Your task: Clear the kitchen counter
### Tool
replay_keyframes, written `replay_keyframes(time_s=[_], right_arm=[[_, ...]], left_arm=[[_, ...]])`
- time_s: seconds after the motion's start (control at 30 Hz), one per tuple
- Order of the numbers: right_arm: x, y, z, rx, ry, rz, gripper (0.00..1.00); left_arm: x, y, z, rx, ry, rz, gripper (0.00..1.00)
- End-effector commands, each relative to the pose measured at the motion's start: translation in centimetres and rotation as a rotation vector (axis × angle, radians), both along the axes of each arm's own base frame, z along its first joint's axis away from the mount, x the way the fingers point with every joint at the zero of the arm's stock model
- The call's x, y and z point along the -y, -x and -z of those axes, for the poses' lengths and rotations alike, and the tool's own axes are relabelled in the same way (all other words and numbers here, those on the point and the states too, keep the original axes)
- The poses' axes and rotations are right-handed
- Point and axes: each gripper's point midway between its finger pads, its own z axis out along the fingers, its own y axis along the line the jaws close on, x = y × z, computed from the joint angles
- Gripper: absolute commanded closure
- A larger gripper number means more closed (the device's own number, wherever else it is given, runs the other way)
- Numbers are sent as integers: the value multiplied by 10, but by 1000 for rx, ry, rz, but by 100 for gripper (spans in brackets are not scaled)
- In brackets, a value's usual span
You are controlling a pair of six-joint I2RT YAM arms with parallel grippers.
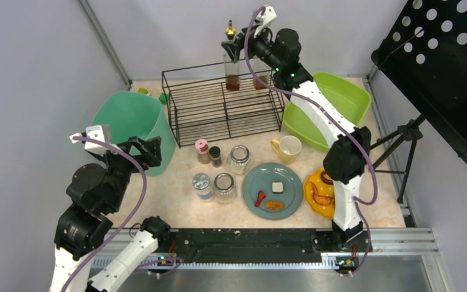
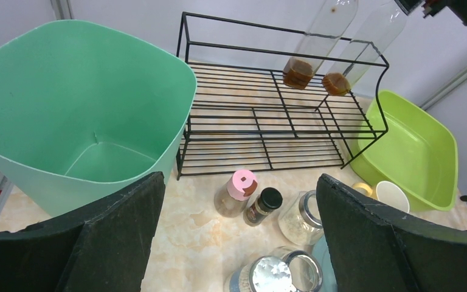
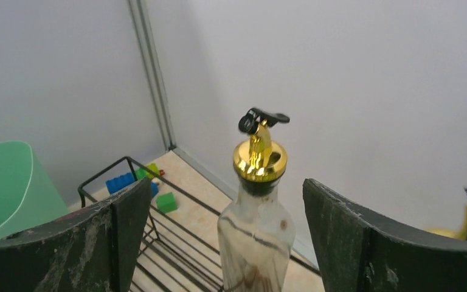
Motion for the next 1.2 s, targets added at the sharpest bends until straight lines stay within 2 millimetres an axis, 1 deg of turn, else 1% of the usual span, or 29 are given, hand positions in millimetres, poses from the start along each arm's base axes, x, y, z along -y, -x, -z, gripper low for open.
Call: replay_keyframes(time_s=[0.0,0.07,0.1,0.17,0.27,0.37,0.43,0.47,0.53,0.63,0.7,0.77,0.8,0.83,0.87,0.9,0.93,0.97,1.0,1.03,1.1,1.17], right_arm=[[25,46,-57,112,-51,55,6],[34,61,-57,82,-52,55,5],[35,68,-52,53,-46,42,5],[36,89,-49,18,-35,-13,5],[38,120,-37,-21,-8,-94,4],[49,146,-28,-51,-30,-110,3],[54,163,-20,-110,-49,-133,1],[55,172,-14,-166,-71,-152,1],[50,200,-1,-230,-59,-271,1],[44,232,26,-347,-65,-421,1],[43,259,38,-271,37,-567,1],[49,263,45,-283,7,-534,1],[52,265,58,-312,-19,-516,1],[54,268,62,-327,-51,-507,1],[56,271,62,-331,-69,-507,1],[55,276,66,-342,-63,-511,1],[51,280,77,-386,-32,-498,1],[46,283,83,-399,4,-474,1],[33,295,91,-388,63,-479,2],[24,303,97,-393,107,-467,2],[11,315,111,-428,163,-451,4],[1,322,124,-463,181,-449,6]], left_arm=[[6,-1,-11,36,6,34,1],[12,-1,-10,39,-12,69,1],[15,-1,-11,43,-17,88,1],[18,-1,-12,47,-25,107,1],[23,-4,-11,46,-27,122,1],[26,-7,-8,31,-20,129,1],[36,-8,-4,8,-34,180,1],[41,-10,0,-7,-41,201,1],[45,-15,9,-48,-38,202,1],[54,-23,22,-98,-25,222,1],[61,-26,28,-117,-6,242,1],[64,-29,32,-127,18,238,1],[65,-30,34,-135,21,239,1],[65,-31,37,-144,19,239,1],[66,-31,39,-152,17,242,1],[68,-32,41,-161,13,247,1],[68,-32,43,-170,10,248,1],[68,-33,46,-182,9,242,1],[66,-35,49,-197,8,224,1],[63,-37,52,-210,9,200,1],[57,-40,59,-237,10,152,1],[52,-43,67,-265,11,114,1]])
